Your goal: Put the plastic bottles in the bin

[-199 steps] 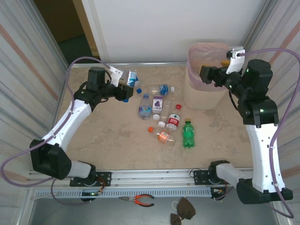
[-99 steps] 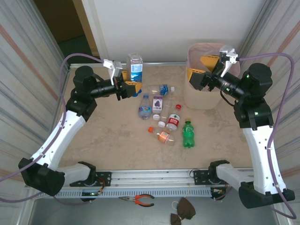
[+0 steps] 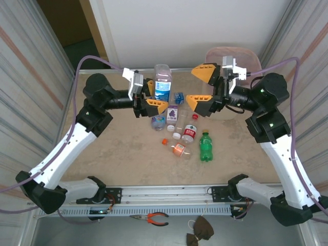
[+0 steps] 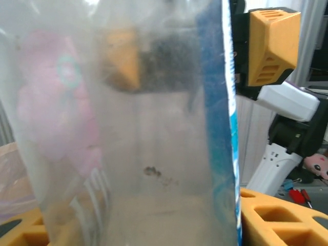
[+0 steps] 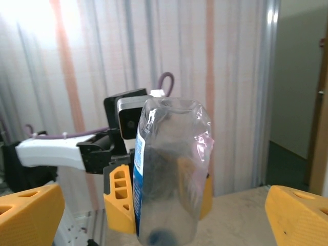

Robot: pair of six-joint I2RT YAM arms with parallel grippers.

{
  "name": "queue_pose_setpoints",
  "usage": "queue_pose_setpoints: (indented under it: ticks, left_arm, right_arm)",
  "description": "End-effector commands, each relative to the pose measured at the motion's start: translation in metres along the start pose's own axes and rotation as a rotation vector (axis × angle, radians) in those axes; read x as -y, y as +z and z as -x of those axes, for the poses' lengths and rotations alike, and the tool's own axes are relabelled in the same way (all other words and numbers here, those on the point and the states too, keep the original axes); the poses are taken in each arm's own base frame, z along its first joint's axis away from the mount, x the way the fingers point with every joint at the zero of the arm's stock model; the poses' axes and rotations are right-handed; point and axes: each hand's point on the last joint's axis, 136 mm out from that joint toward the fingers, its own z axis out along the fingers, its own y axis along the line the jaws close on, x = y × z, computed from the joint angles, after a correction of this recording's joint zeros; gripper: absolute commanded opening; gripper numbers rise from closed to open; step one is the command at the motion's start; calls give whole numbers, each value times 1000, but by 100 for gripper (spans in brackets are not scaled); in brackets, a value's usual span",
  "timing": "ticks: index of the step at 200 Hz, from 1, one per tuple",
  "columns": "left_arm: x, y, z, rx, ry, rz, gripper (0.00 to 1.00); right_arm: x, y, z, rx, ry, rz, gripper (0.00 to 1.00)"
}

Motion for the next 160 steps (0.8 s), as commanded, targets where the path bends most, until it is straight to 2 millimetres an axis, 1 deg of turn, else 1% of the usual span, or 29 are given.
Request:
queue_pose_setpoints:
  ticks: [1, 20, 38, 91, 127, 160]
  left_arm:
    - [23, 1, 27, 53, 110, -56, 56]
    - [34, 7, 29, 59, 129, -85, 56]
    - [39, 10, 32, 66, 140, -93, 56]
    - [41, 14, 31, 63, 147, -85, 56]
    - [40, 15, 29, 60, 144, -84, 56]
    - [41, 15, 29, 59, 146, -83, 56]
  right_arm:
    - [-15, 8, 4, 22, -38, 70, 99]
    - [-19, 14, 2, 18, -44, 84, 99]
    - [-20, 19, 0, 11, -39, 91, 99]
    - [-27, 33, -17, -31, -4, 148, 100]
    - [-33, 39, -27, -52, 0, 177, 93]
    - [-36, 41, -29, -55, -10, 188, 86]
